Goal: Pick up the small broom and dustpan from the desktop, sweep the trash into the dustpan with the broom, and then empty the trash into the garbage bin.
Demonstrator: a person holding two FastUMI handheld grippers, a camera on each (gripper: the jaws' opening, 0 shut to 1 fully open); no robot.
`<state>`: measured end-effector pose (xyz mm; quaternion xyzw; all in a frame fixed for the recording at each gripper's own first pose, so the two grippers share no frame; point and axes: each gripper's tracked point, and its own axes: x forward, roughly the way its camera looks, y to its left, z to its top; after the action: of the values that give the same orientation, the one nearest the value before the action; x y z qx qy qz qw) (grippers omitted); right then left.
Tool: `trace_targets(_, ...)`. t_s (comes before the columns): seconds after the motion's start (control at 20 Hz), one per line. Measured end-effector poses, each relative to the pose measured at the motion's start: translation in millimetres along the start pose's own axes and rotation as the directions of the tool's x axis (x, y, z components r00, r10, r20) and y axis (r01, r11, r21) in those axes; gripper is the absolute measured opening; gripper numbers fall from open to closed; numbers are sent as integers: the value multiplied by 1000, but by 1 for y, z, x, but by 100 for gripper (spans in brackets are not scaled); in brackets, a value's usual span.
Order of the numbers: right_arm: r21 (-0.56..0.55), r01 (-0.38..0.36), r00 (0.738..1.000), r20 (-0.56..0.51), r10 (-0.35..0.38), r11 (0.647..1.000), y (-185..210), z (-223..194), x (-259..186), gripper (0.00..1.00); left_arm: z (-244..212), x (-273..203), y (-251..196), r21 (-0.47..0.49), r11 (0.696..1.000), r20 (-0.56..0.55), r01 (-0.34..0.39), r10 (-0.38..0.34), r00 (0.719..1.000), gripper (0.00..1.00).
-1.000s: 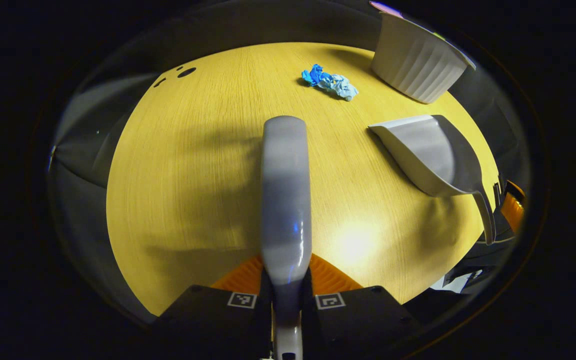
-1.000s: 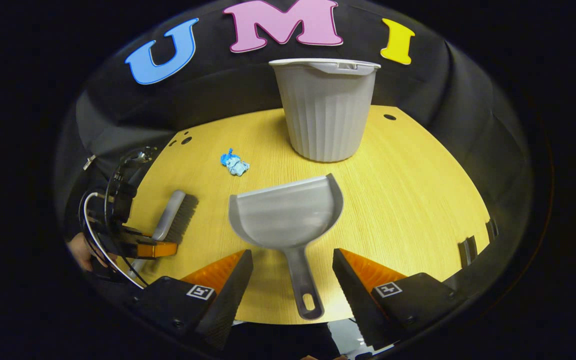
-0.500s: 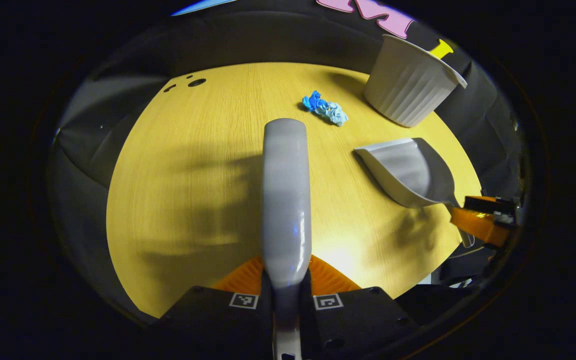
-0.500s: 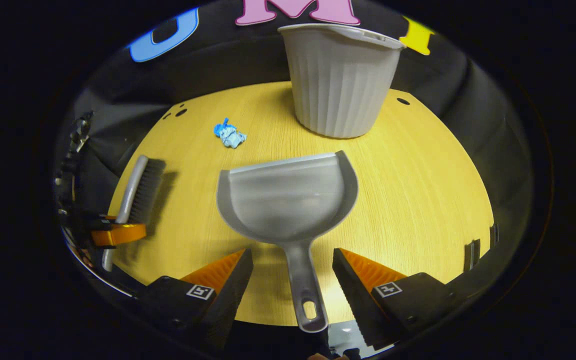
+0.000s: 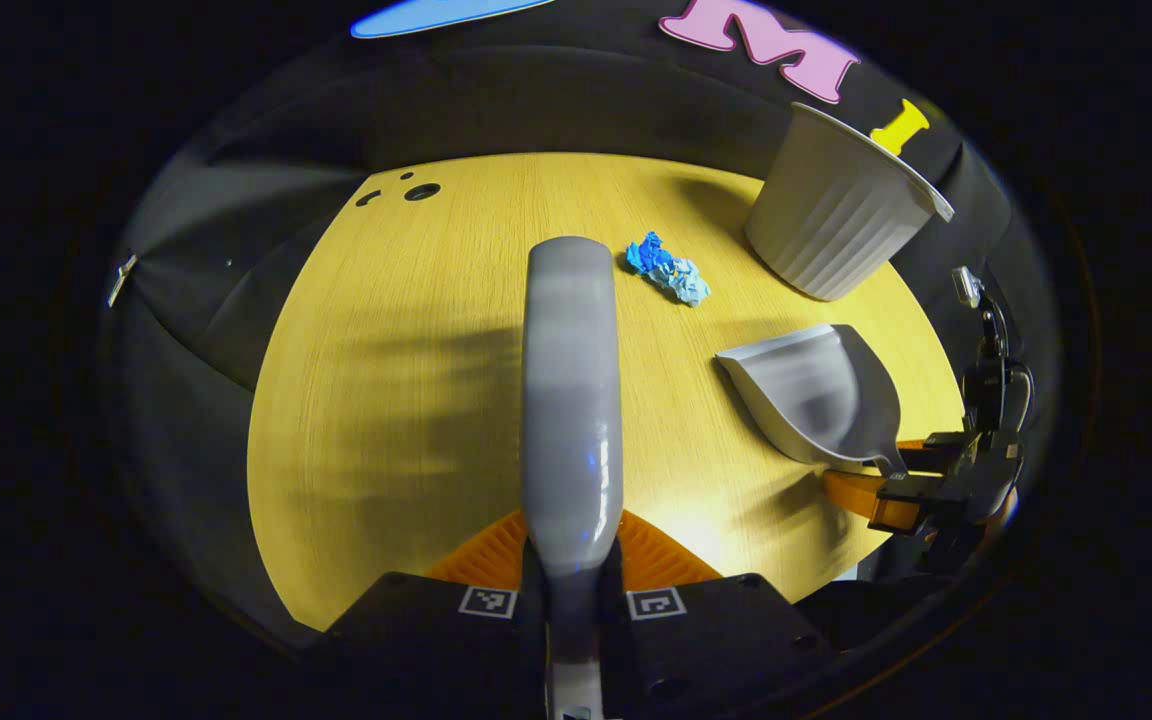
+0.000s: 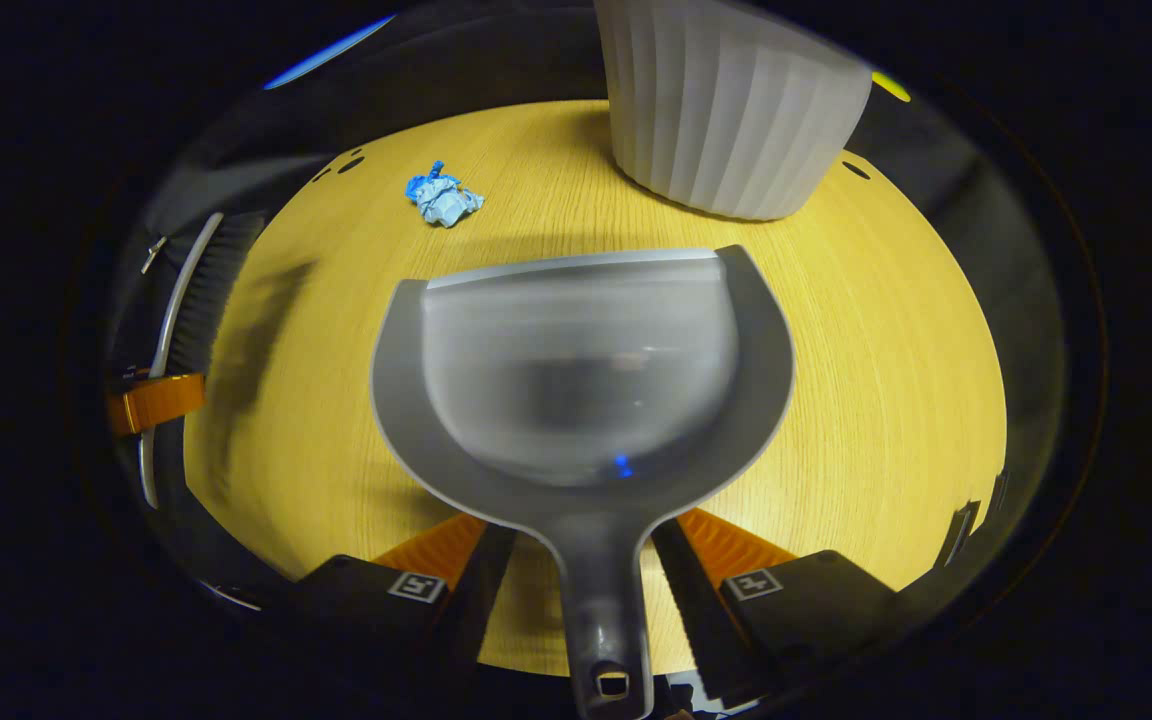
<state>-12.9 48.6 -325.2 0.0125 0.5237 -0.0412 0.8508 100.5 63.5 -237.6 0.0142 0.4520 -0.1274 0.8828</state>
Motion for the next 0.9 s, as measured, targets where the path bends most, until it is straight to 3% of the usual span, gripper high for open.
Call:
trace_targets(0.05, -12, -10, 1000, -8, 10, 1000, 2, 0, 5, 79, 5, 2, 2, 7, 1000, -1, -14, 14, 1000, 26)
trace_targets(0.1, -28, -4, 1000, -11, 4, 1000, -1, 1, 4, 62, 9, 4, 1, 11, 1000, -3, -21, 21, 1000, 26)
trace_targets(0.15, -48, -5, 1000, -21, 4, 999, -2, 0, 5, 57, 11, 7, 1, 14, 1000, -10, -22, 22, 1000, 29)
trace_targets(0.3, -89, -44, 998, -45, 40, 995, -5, -2, 3, 39, 21, 24, 3, 32, 999, -37, -19, 20, 999, 26)
trace_targets(0.35, -98, -63, 996, -73, 56, 993, -6, -5, 2, 39, 26, 33, 3, 49, 999, -40, -13, 15, 999, 26)
trace_targets(0.4, -113, -97, 991, -100, 85, 989, -6, -8, 0, 30, 31, 42, 5, 66, 998, -48, -7, 10, 999, 26)
trace_targets(0.45, -122, -127, 987, -118, 112, 984, -8, -11, -5, 37, 36, 50, 7, 84, 996, -61, -6, 11, 998, 26)
trace_targets(0.5, -129, -148, 983, -126, 132, 981, -12, -11, -8, 36, 45, 58, 11, 107, 994, -67, -10, 17, 998, 26)
trace_targets(0.55, -138, -161, 980, -137, 142, 977, -15, -12, -7, 28, 54, 66, 14, 133, 991, -72, -17, 27, 997, 26)
trace_targets(0.65, -176, -174, 976, -162, 146, 969, -22, -14, -8, 41, 77, 79, 17, 202, 979, -73, -28, 43, 996, 25)
trace_targets(0.7, -209, -172, 976, -170, 138, 963, -27, -14, -8, 34, 89, 85, 18, 240, 970, -73, -36, 55, 996, 26)
trace_targets(0.8, -283, -171, 976, -181, 123, 944, -37, -16, -8, 34, 107, 98, 19, 305, 951, -75, -60, 86, 993, 25)
trace_targets(0.85, -306, -176, 975, -186, 122, 936, -41, -17, -9, 35, 115, 105, 19, 339, 938, -78, -71, 104, 992, 30)
trace_targets(0.9, -313, -184, 973, -192, 127, 932, -44, -17, -10, 34, 122, 112, 17, 377, 923, -81, -75, 113, 990, 22)
